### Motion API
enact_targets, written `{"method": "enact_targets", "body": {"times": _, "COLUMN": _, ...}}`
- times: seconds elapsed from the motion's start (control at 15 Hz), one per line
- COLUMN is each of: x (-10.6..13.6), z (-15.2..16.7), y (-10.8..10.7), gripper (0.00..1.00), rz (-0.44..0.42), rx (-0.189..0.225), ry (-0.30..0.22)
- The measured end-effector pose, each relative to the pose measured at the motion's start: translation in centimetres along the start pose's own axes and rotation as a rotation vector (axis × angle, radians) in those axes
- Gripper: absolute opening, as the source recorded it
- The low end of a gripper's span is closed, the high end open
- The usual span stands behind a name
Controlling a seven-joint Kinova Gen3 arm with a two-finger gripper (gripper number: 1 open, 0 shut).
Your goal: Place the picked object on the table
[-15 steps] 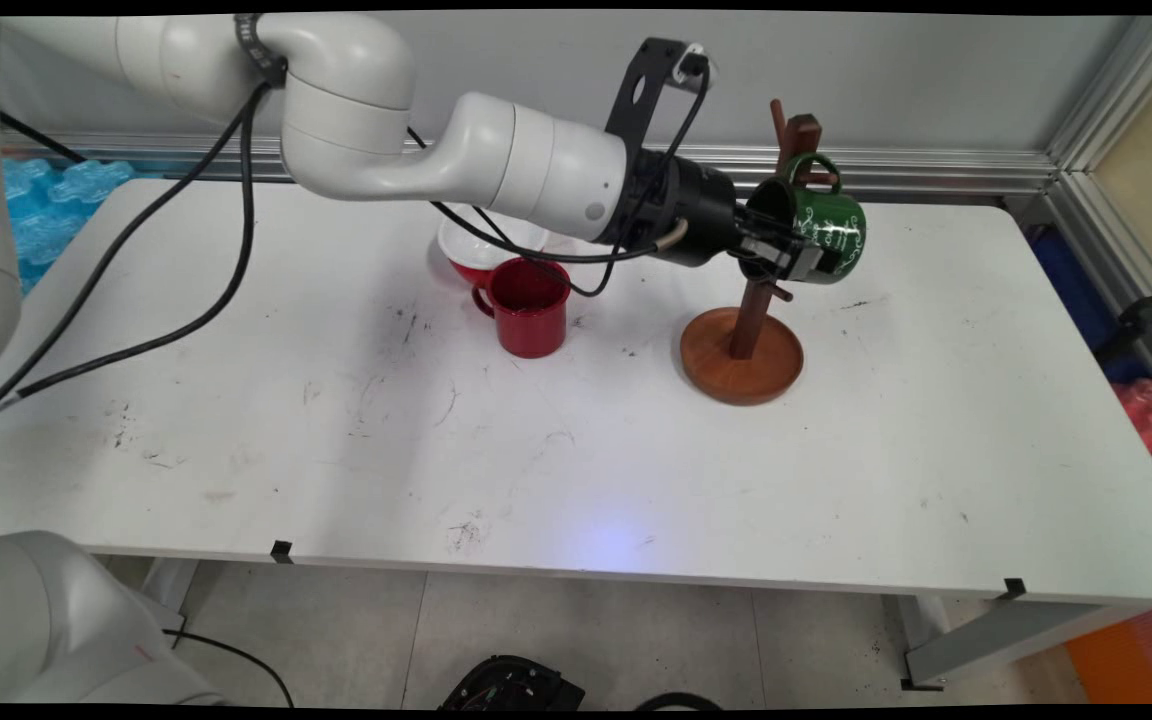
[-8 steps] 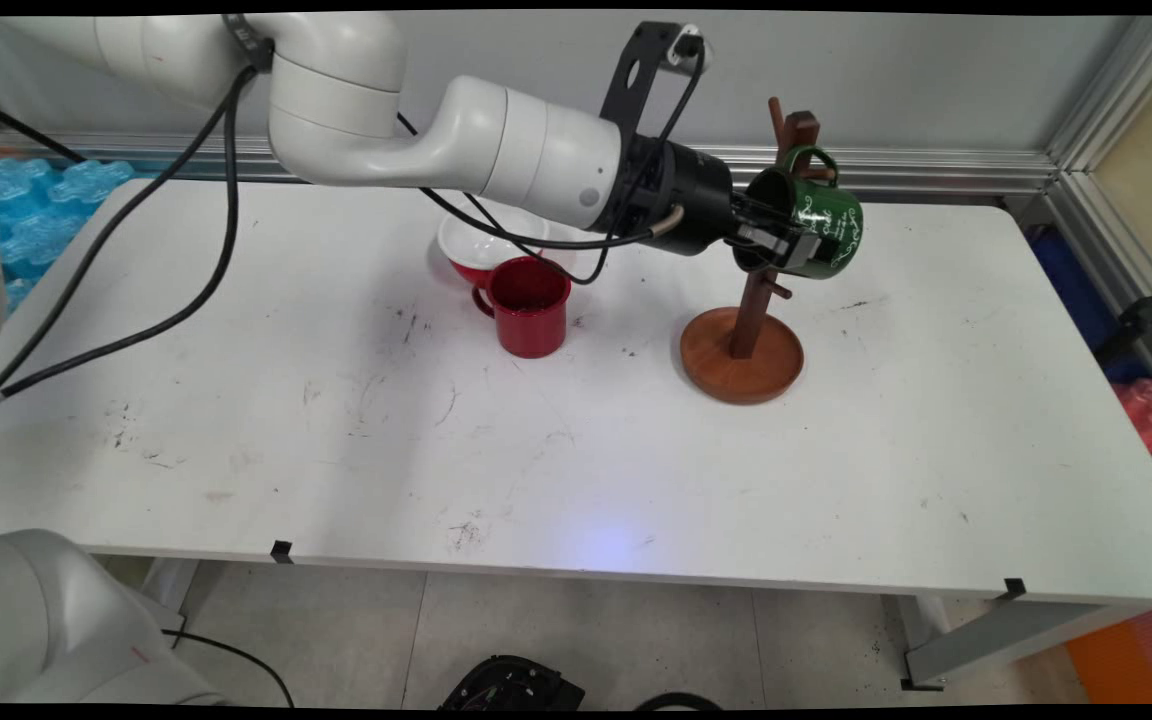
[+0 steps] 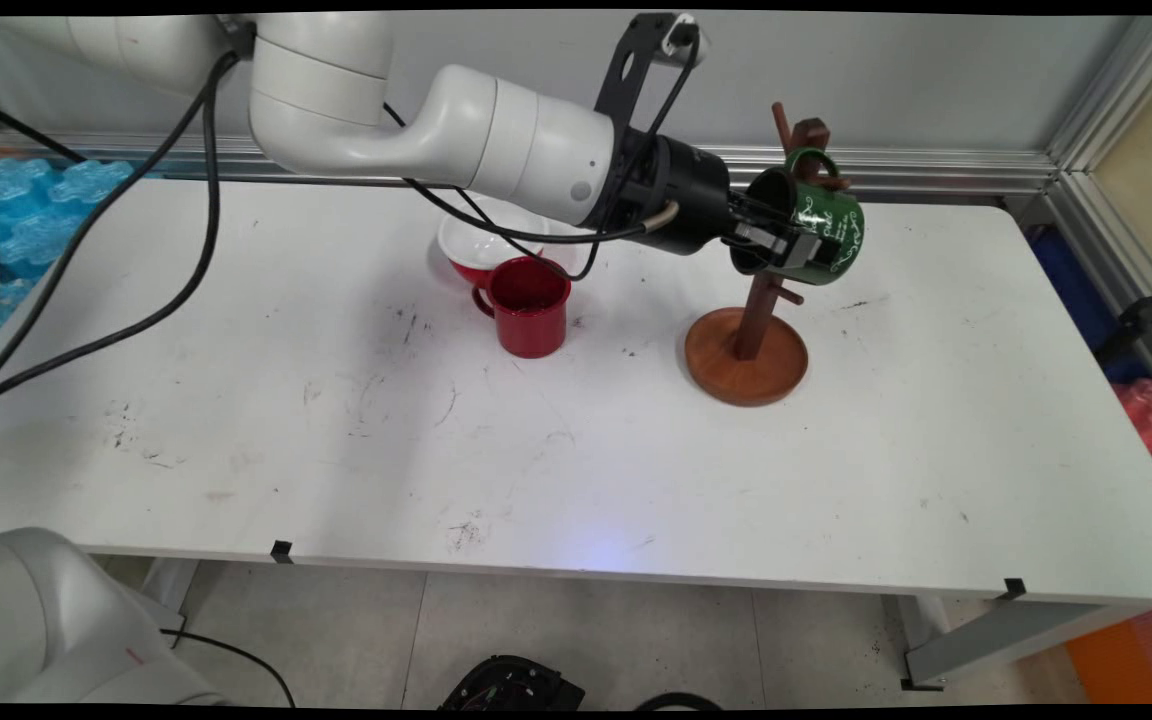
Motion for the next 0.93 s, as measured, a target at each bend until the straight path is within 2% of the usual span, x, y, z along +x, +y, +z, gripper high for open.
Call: {"method": "enact_targets", "body": {"times": 0.93, "x": 0.5, "z": -0.8, "y": 1.5, "gripper": 0.00, "rz": -0.020, "rx": -0.041, "ry": -0.013}}
